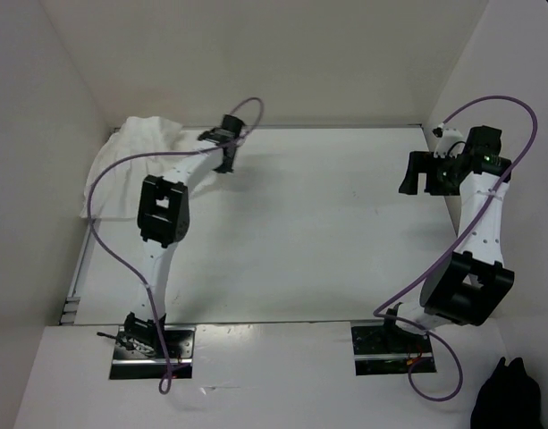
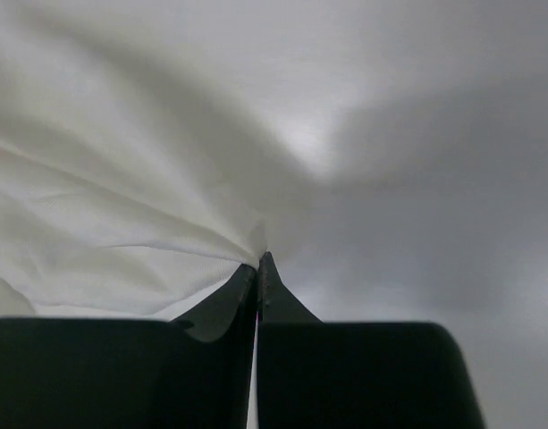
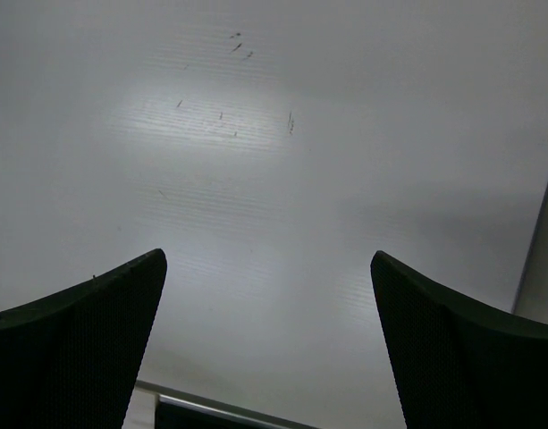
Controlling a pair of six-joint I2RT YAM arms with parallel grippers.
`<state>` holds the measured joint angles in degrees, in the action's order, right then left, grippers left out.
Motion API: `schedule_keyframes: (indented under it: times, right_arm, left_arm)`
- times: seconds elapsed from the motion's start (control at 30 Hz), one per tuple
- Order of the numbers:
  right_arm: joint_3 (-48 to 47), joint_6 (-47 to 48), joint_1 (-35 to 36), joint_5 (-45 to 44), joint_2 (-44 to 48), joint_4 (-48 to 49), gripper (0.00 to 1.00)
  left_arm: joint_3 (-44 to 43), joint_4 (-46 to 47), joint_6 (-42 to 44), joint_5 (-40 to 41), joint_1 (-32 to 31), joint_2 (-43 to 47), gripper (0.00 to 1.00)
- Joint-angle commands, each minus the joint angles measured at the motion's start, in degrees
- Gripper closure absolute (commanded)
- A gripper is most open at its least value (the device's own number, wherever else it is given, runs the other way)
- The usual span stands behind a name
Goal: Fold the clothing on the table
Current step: Move the skirt to the center of the board, then flatten the skirt out
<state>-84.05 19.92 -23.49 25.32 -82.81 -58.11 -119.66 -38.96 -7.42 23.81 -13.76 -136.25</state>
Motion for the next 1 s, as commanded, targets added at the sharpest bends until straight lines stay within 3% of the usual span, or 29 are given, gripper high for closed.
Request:
schedule_keyframes:
  times: [0.0,0.03,0.13,0.23,0.27,0.3,0.33,0.43,0.6,0.73,0.77,0.87,0.97]
  right_arm:
    - [-3.2,-2.3,-0.4,3.6,-1.1,6.1,0.00]
    - [-4.1,-2.3,-0.9,4.1,-1.7,6.6,0.00]
    - [-5.8,-2.8,-0.9,5.5,-2.3,7.3,0.00]
    - [-6.3,-2.1,-0.9,6.7,-2.8,7.8,0.00]
    - [-6.3,-2.1,-0.9,6.7,-2.8,7.8,0.00]
    - [-5.6,-2.1,-0.9,7.4,-2.8,7.8,0.00]
    - [-5.6,-2.1,-0.9,7.4,-2.8,8.4,0.00]
    - [-3.8,-2.1,-0.9,9.7,-4.1,9.0,0.00]
    - [-3.8,2.3,-0.9,9.6,-4.7,7.8,0.00]
    - [-4.5,18.0,0.5,8.7,-5.9,-2.2,0.00]
    - [-4.5,25.3,1.1,8.7,-6.4,-4.6,0.00]
    - [-3.7,36.4,1.7,7.2,-7.2,-14.1,0.00]
    - [1.0,37.8,2.2,2.5,-9.5,-16.4,0.00]
  left_arm:
    - [5.3,-5.1,3.1,-9.1,-17.7,9.8,1.00]
    - [7.2,-6.5,3.8,-11.3,-24.4,11.1,1.00]
    - [18.9,-11.8,1.1,-7.2,-34.4,18.3,1.00]
    - [32.0,-21.8,-10.2,3.6,-36.4,31.6,0.96]
    - [34.4,-23.9,-17.0,6.3,-35.9,35.1,0.76]
    - [36.5,-24.8,-19.4,8.2,-35.3,39.1,0.08]
    - [37.6,-25.3,-21.0,9.5,-33.5,46.6,0.00]
    - [38.2,-22.1,-22.4,6.0,-28.0,54.8,0.00]
    - [34.0,-17.6,-21.3,-3.2,-23.9,48.7,0.00]
    - [30.7,-12.4,-21.3,-15.9,-23.9,40.3,0.00]
    - [30.7,-10.1,-22.0,-22.7,-23.9,39.4,0.00]
    - [35.9,3.5,-26.1,-33.7,-22.1,38.9,0.00]
    - [36.0,5.5,-29.1,-38.1,-20.4,36.4,0.00]
